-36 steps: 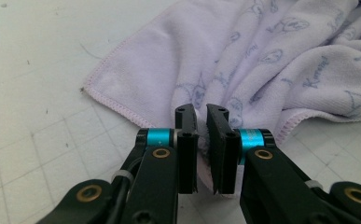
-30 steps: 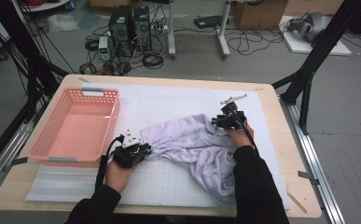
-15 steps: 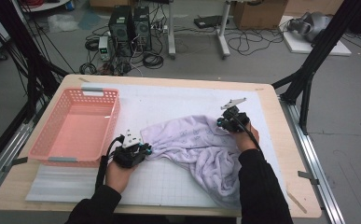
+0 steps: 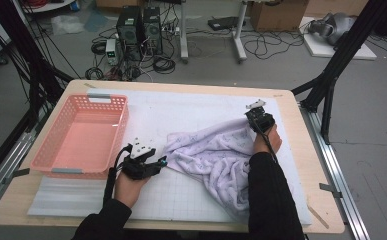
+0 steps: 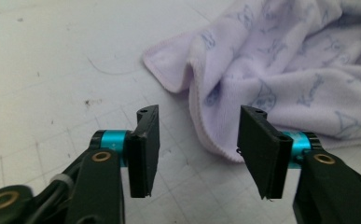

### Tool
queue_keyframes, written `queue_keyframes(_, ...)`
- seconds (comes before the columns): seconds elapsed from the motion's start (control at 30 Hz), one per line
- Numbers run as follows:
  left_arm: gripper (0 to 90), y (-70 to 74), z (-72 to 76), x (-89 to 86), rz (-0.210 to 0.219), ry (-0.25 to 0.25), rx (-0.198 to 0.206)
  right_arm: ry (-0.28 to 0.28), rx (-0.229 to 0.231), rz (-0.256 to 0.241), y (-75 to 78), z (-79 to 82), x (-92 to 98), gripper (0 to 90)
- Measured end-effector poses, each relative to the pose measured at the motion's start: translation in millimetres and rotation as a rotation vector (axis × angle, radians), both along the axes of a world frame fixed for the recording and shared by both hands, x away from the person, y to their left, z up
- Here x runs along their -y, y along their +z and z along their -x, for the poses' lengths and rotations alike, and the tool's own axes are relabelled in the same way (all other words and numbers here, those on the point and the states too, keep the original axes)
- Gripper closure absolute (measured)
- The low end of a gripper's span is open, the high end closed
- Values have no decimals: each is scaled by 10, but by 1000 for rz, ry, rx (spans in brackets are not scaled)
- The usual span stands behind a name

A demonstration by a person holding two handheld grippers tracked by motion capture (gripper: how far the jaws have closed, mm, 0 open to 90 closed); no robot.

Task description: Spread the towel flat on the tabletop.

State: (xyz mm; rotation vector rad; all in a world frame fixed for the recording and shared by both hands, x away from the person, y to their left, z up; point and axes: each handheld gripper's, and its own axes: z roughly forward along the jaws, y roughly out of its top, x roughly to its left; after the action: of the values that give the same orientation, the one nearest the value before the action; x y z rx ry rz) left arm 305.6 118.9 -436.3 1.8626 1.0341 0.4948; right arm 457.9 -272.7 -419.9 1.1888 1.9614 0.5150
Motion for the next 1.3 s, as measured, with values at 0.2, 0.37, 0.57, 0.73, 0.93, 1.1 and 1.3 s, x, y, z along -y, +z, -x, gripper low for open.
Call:
queue_keyframes(0.2,453,155,-151,-23,127,70,-11,99,44,-191,222,259,169,647)
queue_keyframes(0.37,454,179,-364,44,160,114,-50,188,40,-229,314,490,217,636)
queue_keyframes(0.57,472,132,-701,138,132,166,-90,298,27,-254,327,794,178,612)
queue_keyframes(0.73,457,7,-910,217,51,160,-163,371,-14,-330,289,971,151,521)
queue_keyframes(0.93,449,-122,-908,375,-55,115,-144,382,-21,-432,281,1055,225,482)
queue_keyframes(1.1,580,-127,-835,514,-142,60,-87,359,-6,-456,289,1062,297,479)
queue_keyframes(1.3,858,-49,-978,519,-178,54,-113,347,-3,-464,273,1069,335,478)
